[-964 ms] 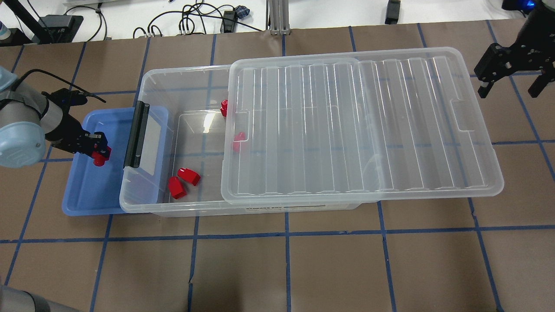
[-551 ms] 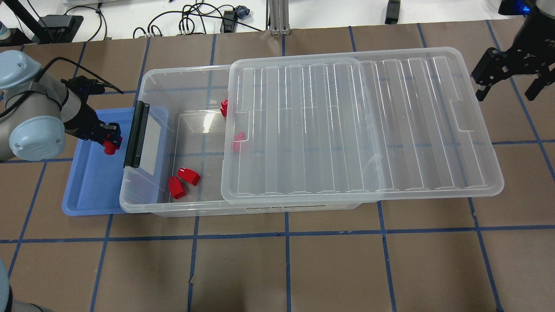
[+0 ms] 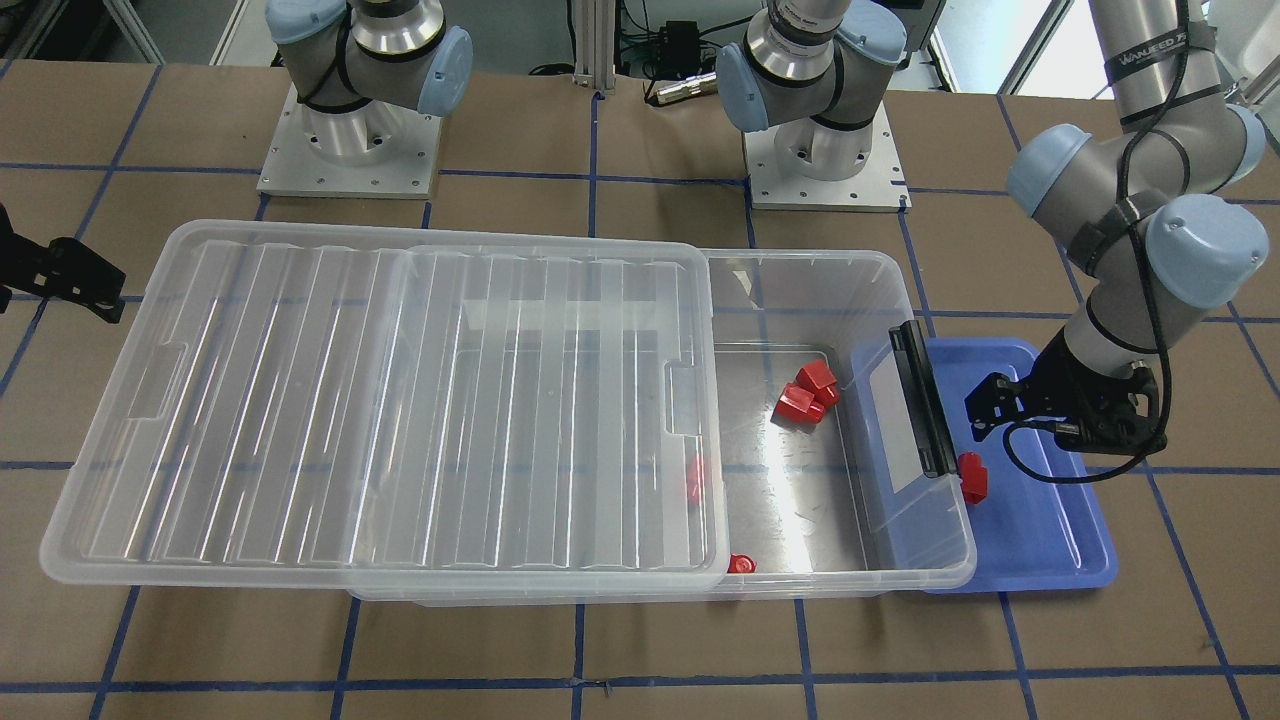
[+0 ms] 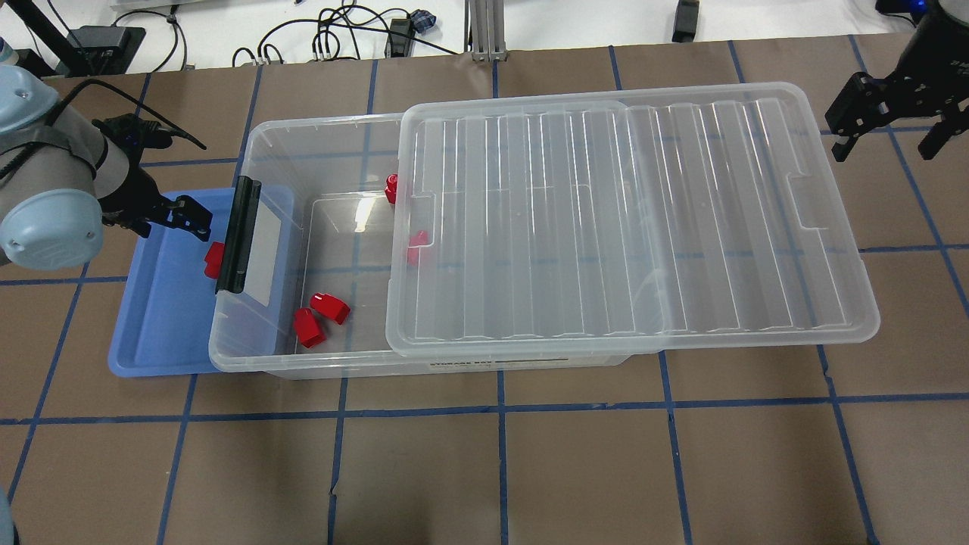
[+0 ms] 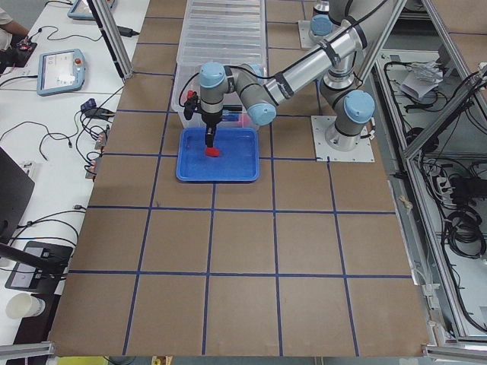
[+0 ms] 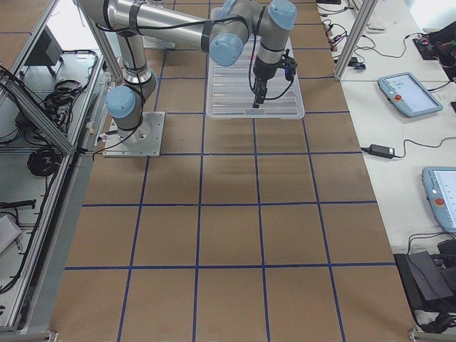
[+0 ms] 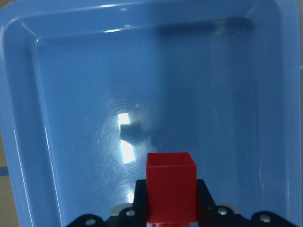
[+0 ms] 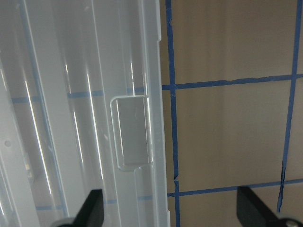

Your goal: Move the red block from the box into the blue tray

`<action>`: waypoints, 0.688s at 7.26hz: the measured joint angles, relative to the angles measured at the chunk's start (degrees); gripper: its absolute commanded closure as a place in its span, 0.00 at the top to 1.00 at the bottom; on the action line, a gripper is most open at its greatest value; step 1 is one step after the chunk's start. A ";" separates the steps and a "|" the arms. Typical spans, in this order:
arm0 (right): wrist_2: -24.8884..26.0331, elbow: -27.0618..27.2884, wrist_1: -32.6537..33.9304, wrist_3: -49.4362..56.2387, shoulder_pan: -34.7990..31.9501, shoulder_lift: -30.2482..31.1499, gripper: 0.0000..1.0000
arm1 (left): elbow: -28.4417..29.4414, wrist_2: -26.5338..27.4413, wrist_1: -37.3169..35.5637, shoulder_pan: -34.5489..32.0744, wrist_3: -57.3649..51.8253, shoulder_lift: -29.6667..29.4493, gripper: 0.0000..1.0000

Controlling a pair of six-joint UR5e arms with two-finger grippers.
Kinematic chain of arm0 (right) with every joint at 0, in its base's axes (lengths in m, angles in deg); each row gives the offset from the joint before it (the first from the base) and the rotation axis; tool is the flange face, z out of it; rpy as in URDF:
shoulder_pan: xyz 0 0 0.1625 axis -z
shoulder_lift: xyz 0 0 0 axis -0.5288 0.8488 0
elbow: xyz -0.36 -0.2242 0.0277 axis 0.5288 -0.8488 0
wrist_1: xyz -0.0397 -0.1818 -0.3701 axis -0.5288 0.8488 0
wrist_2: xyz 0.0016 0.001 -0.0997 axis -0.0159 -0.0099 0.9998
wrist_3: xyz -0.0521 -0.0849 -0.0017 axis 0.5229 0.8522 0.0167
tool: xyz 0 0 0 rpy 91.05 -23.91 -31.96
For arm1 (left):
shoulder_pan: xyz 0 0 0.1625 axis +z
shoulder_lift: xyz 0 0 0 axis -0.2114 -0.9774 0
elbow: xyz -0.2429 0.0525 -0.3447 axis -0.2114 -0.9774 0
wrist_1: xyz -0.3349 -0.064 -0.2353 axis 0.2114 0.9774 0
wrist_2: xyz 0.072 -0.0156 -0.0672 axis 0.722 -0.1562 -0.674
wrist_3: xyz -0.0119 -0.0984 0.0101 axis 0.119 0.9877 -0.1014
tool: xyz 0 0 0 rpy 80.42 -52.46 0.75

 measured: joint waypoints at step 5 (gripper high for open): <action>1.10 0.86 3.44 0.30 4.75 -2.86 1.00 | 17.66 3.56 27.37 -14.21 15.31 6.39 1.00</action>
